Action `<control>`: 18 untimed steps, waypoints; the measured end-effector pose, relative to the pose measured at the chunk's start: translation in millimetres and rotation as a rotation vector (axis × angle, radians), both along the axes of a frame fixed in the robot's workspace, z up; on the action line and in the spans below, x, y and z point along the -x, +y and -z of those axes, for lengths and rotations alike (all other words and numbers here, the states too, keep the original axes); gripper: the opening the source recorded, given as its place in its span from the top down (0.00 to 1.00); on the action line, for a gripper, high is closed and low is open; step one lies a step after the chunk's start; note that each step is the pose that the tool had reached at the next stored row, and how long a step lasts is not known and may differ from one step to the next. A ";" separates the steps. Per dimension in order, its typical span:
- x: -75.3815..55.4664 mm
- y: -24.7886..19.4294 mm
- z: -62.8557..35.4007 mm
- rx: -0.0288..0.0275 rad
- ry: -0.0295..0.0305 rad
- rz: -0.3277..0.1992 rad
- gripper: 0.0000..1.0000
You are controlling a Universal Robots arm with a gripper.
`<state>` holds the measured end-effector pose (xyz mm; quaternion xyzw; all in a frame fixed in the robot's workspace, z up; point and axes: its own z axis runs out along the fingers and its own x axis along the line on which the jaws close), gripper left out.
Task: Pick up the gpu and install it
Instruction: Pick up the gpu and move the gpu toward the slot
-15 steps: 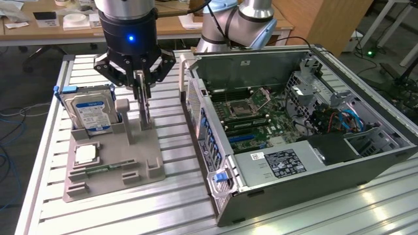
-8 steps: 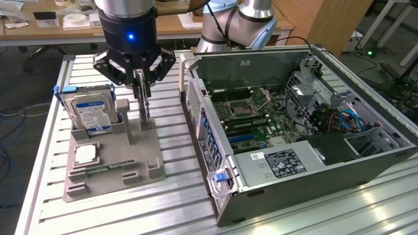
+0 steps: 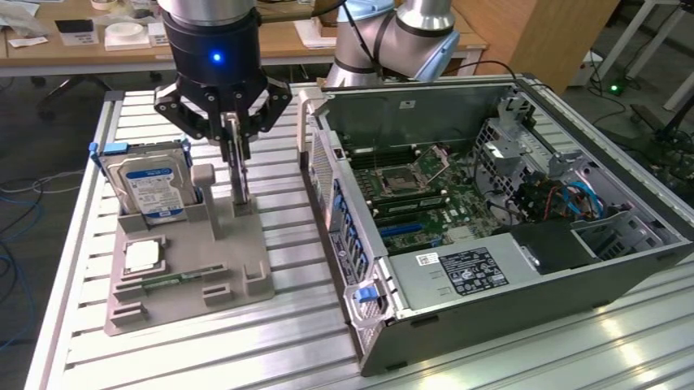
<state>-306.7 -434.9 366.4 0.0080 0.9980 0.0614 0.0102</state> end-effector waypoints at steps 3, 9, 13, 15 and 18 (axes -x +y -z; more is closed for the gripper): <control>0.0 0.0 -1.7 -0.0001 -0.0001 0.000 0.72; 0.0 0.0 -5.3 -0.0002 -0.0001 0.000 0.72; 0.0 0.0 -7.4 -0.0004 -0.0001 0.000 0.72; 0.0 0.0 -8.6 -0.0003 0.0000 0.000 0.72; 0.0 0.0 -10.6 -0.0004 -0.0001 0.000 0.72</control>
